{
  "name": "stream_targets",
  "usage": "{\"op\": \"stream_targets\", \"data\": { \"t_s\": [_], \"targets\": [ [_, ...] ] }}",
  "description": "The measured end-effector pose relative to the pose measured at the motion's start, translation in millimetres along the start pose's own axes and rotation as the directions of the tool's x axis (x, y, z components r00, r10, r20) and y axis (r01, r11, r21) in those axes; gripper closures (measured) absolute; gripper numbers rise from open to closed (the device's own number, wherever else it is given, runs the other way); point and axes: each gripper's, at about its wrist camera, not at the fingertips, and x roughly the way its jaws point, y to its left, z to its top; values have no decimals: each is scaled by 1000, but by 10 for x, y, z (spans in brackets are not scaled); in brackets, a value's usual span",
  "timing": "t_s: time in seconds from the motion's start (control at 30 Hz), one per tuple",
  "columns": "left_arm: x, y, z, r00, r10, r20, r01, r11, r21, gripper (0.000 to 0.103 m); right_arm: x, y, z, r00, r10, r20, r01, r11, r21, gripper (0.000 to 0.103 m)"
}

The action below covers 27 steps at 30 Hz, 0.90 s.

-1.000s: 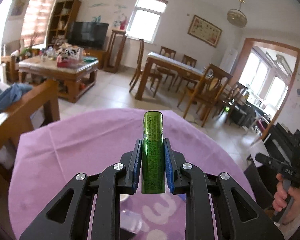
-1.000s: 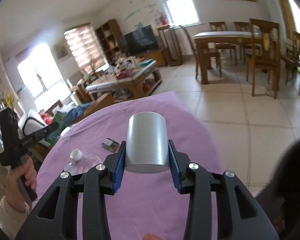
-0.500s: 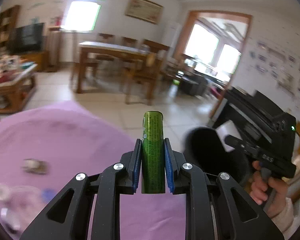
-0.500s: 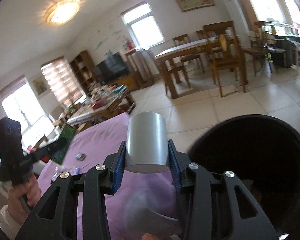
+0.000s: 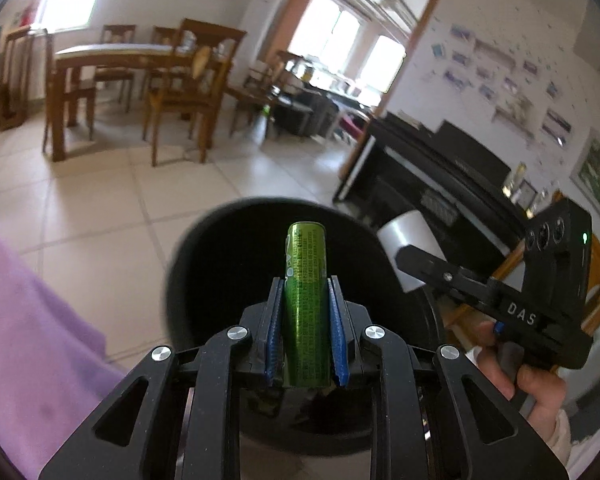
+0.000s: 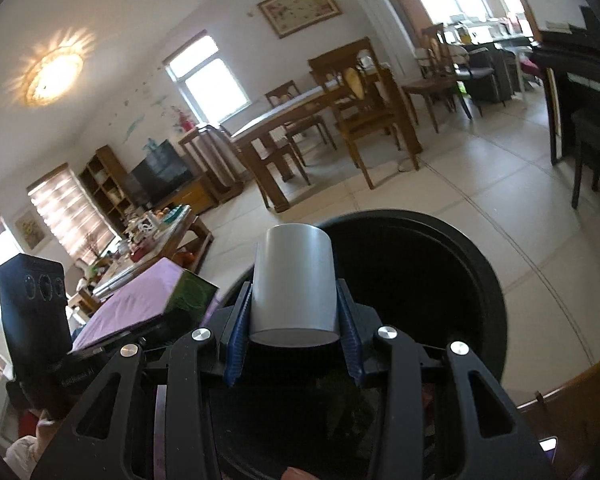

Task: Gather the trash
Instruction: 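Carry the green can and white cup over the black bin and open both tools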

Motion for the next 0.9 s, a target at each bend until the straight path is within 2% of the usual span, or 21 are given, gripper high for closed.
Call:
{"op": "stream_targets", "data": {
  "t_s": [0.2, 0.47, 0.5, 0.53, 0.6, 0.67, 0.7, 0.9],
  "targets": [
    [440, -151, -111, 998, 4, -58, -1, 999, 36, 81, 47, -270, -60, 1000, -13, -12, 13, 999, 35, 63],
    [595, -279, -181, 995, 51, -91, -42, 994, 104, 79, 73, -450, -102, 1000, -7, -27, 8, 998, 59, 63],
    [604, -316, -185, 993, 67, -93, -55, 991, 124, 65, 65, -467, -108, 1000, -4, -30, 6, 998, 61, 61],
    [559, -340, -163, 993, 85, -87, -72, 988, 135, 38, 67, -476, -105, 999, 3, -36, 0, 998, 63, 60],
    [445, -369, -137, 991, 123, -45, -115, 982, 151, 12, 44, -430, -90, 999, 9, -34, -7, 998, 62, 52],
    [346, -438, -127, 990, 138, -11, -134, 974, 185, 11, -9, -378, -81, 1000, -3, -18, 3, 999, 46, 28],
    [311, -470, -124, 990, 143, -11, -138, 970, 201, 10, -53, -318, -90, 1000, -8, -7, 8, 999, 43, 25],
    [26, -625, -174, 982, 184, 31, -185, 948, 260, 6, -78, -213, -112, 1000, -21, -14, 22, 999, 29, 24]
  ]
}}
